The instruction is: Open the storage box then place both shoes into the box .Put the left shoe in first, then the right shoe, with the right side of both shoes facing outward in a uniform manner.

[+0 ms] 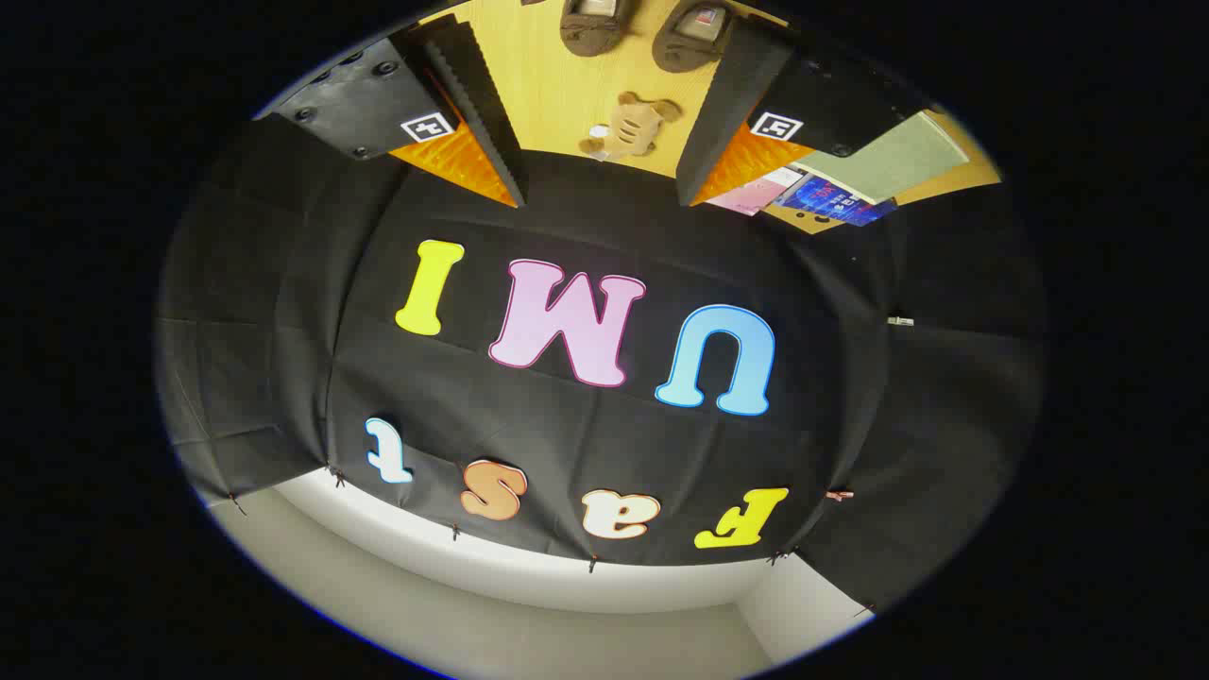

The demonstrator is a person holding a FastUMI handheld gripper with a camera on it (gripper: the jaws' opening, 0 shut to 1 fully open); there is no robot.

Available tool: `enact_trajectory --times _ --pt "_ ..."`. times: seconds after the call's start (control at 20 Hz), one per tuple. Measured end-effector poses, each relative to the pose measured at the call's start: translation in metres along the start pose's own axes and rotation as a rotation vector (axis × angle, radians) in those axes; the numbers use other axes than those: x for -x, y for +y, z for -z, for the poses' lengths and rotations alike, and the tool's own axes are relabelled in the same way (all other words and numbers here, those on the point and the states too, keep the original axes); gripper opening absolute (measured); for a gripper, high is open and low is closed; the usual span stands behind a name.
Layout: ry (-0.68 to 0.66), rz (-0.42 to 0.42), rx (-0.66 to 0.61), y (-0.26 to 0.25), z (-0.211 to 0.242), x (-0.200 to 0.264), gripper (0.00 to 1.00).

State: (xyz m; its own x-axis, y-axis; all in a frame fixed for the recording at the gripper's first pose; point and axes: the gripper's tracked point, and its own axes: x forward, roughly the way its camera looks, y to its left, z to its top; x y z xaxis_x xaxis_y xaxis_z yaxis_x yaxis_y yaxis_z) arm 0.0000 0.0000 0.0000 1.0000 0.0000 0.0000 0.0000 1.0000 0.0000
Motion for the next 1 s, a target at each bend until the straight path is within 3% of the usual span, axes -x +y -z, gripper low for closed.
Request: enact_trajectory --times 0.7,1.0 --pt "0.028 -0.042 -0.014 0.014 0.008 -0.001 0.97" --pt "0.071 -0.172 -0.083 0.047 0.024 -0.001 0.97"
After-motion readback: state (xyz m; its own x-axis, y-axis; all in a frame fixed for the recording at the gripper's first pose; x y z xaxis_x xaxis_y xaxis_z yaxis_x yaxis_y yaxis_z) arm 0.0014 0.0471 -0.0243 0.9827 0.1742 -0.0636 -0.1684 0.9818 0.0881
